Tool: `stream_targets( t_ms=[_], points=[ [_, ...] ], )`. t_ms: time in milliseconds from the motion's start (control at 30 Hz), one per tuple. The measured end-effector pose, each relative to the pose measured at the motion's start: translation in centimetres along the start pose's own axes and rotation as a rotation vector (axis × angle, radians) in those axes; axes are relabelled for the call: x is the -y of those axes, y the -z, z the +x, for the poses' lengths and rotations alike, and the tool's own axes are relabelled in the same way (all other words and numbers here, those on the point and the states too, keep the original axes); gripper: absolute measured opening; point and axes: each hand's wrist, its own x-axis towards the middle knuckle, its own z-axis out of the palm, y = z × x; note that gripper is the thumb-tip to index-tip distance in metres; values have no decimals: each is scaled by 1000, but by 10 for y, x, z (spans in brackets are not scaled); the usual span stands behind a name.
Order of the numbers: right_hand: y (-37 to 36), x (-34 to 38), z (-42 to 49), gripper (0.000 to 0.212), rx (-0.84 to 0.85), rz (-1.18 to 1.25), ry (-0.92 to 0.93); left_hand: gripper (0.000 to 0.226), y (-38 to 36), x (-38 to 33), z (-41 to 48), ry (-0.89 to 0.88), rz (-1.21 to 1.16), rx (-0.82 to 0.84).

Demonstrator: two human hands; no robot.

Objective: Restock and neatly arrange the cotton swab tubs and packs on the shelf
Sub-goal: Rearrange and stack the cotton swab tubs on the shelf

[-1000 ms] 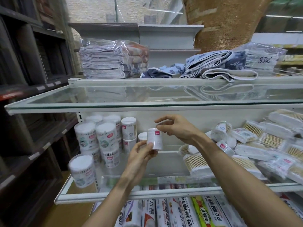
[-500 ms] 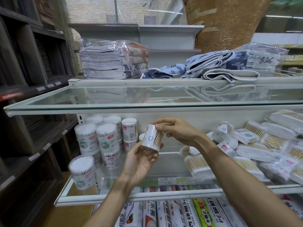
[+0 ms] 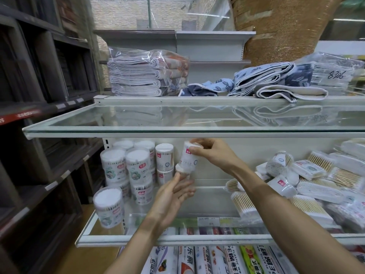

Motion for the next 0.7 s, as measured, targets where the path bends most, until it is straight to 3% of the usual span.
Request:
stream_targets(
  t_ms=[233,533,700],
  points=[
    [-29,-18,22,34,-42,-347,106,39,18,-6,-7,-17,116,10],
    [-35,-19,16,36,-151,-513,230,30,15,-2,-10,-3,73,29],
    [11,-9,-9,40,-185,-561,180,24,7,12,-2,-32,86,52]
  ],
)
